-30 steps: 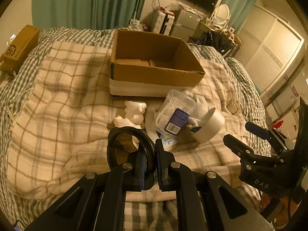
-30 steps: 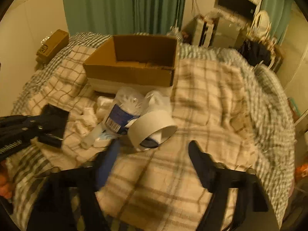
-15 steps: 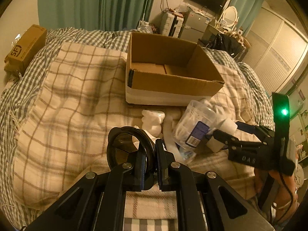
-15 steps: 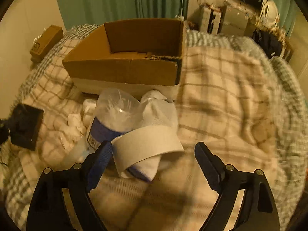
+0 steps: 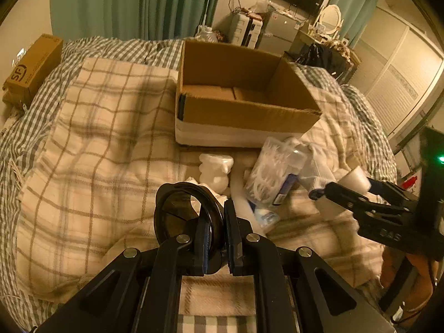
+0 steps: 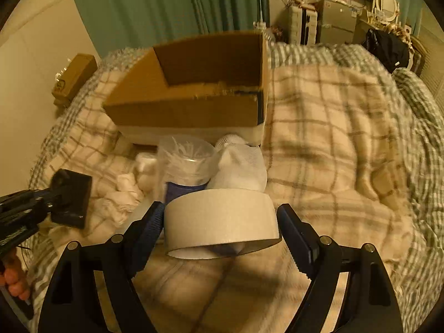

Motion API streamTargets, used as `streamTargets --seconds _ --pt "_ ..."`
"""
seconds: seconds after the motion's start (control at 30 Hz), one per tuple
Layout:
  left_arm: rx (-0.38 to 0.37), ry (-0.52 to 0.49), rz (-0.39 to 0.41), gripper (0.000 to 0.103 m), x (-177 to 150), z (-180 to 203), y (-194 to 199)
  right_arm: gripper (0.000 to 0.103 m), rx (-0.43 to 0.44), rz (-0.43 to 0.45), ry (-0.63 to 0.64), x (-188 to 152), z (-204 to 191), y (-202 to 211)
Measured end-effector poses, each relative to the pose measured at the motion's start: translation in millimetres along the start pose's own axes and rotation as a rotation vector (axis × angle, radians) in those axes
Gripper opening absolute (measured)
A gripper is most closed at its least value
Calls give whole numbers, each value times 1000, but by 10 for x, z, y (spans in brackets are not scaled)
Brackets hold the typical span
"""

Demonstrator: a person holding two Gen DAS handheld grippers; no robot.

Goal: Organize objects
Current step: 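Grasp the white tape roll with the right tool, then carry the black cup with the left tool into the box while the right tool drops the tape roll in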

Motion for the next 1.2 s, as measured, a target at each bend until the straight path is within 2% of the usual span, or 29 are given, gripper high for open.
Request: streamTargets --seconds 0.17,0.4,0.67,0.9,1.07,1.2 --pt "-27 -27 55 9 73 149 275 82 -15 59 12 76 -73 458" --pt "-51 -57 114 9 264 272 543 82 -35 206 49 334 -237 1125" --pt "-67 -115 188 9 816 441 668 82 -37 312 86 795 -421 1414" --pt "-78 -137 218 9 1391 462 344 82 -13 358 77 1364 -469 1197" --pt "-85 -129 199 9 1698 390 -108 81 21 333 29 1716 -336 739" --pt "-86 -136 180 9 1790 364 -451 81 13 297 3 1886 -190 295"
Point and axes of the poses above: each gripper's, at about its wrist camera, not at the fingertips, and y roughly against the way its jaws point, z to its right, x to its top, the point moved 4 cm from there along -y, roughly the way its jaws point, and after that the axes turned 4 degrees about z, right-handed, at the moved point
